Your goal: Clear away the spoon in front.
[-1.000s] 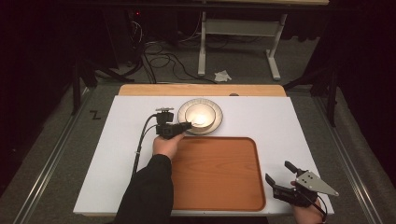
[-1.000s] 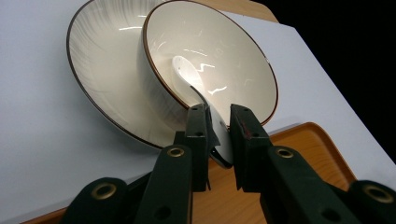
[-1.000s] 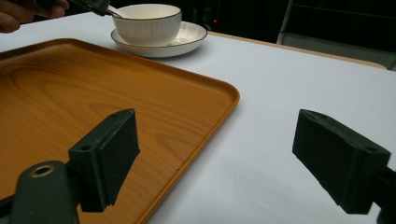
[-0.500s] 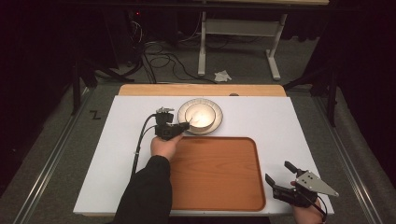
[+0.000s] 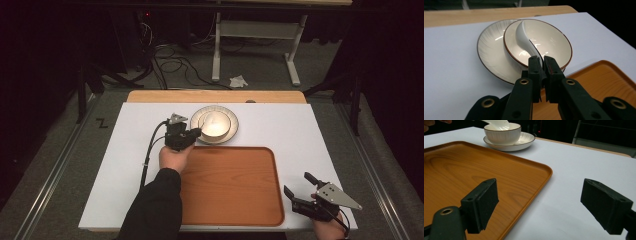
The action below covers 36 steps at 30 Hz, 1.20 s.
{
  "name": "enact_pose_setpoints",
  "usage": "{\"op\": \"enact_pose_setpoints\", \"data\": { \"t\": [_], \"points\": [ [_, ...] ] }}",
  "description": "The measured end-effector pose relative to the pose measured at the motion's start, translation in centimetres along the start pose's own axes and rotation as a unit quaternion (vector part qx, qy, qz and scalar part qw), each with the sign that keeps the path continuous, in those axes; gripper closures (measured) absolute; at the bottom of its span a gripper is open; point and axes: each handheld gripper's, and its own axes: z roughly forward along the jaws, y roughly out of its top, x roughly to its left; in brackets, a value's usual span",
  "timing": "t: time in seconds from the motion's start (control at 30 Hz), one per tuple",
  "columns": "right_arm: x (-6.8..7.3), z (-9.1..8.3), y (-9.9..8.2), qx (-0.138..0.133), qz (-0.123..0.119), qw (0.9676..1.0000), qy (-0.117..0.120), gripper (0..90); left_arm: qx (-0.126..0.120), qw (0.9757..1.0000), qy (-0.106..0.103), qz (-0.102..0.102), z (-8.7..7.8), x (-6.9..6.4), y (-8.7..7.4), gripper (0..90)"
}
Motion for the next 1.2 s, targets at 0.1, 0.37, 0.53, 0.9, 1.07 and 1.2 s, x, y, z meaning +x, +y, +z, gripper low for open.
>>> {"op": "enact_pose_setpoints", "data": {
  "t": [0.1,0.37,0.53,0.9,1.07,1.2],
  "points": [
    [0.1,-0.1,0.0,0.0,-0.003,1.0,0.001,15.3,-0.018,0.9998,-0.003,0.013,-0.7,-0.4,-0.2,84.7],
    [0.1,0.0,-0.1,-0.001,-0.001,1.0,0.003,15.3,-0.041,0.9983,-0.03,0.03,-2.5,-1.1,-1.0,84.7],
    [0.2,0.0,-0.1,0.002,-0.002,1.0,0.002,15.3,-0.059,0.997,-0.037,0.034,-4.4,-1.3,-1.8,84.8],
    [0.3,-0.1,-0.2,0.004,-0.001,1.0,0.001,15.3,-0.072,0.9947,-0.046,0.057,-9.1,-1.7,-4.8,84.8],
    [0.4,0.2,-0.3,0.011,0.002,0.9999,0.004,15.3,-0.072,0.9948,-0.049,0.053,-11.1,-1.3,-6.9,84.8],
    [0.5,0.4,-0.3,0.012,0.0,0.9999,0.004,15.3,-0.076,0.9947,-0.044,0.054,-12.6,-1.2,-8.5,84.7]
  ]
}}
